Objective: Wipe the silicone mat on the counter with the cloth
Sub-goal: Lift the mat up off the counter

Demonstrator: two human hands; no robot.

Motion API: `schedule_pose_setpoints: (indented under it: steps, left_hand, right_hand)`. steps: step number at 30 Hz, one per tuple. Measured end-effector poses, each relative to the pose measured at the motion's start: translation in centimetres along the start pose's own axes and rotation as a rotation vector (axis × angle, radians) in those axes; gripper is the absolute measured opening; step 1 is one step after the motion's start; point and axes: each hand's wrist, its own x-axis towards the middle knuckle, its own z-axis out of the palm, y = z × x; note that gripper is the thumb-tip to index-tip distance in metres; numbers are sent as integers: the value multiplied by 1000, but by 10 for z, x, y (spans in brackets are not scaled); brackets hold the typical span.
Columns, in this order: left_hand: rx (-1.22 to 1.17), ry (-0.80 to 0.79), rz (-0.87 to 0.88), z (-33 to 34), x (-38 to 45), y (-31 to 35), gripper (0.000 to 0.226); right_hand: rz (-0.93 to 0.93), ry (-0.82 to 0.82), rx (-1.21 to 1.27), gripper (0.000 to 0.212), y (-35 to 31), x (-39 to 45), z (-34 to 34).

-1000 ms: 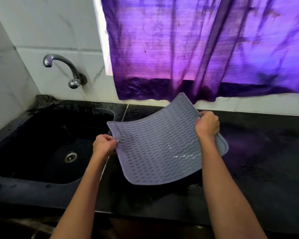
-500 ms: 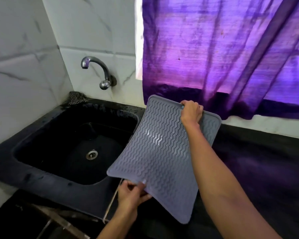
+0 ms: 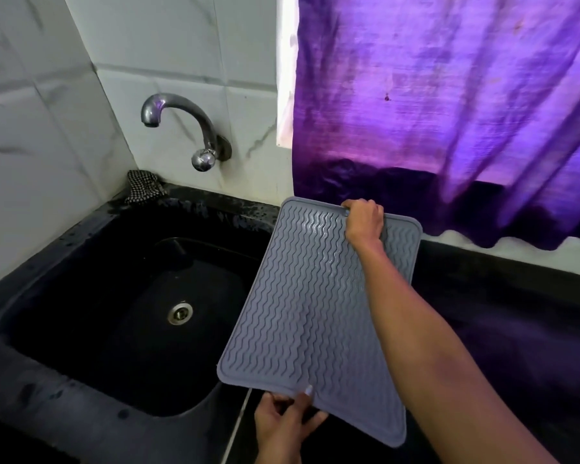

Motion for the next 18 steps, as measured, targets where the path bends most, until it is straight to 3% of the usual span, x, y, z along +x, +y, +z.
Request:
schedule_pose_setpoints:
  steps: [8, 11, 16, 17, 18]
  left_hand:
    - [-9, -19, -63, -1, 8, 1, 19]
    - [86, -49, -94, -5, 7, 2, 22]
    - [232, -170, -275, -17, 4, 11, 27]
    - [125, -171, -320, -20, 2, 14, 29]
    - [180, -248, -289, -23, -2, 15, 23]
  right_hand:
    - [27, -68, -47, 44, 10, 9, 38]
    - [44, -82, -85, 43, 10, 7, 45]
    - [53, -65, -66, 46, 8, -4, 47]
    - [56, -64, -59, 47, 9, -8, 45]
    - [63, -63, -50, 48, 9, -14, 43]
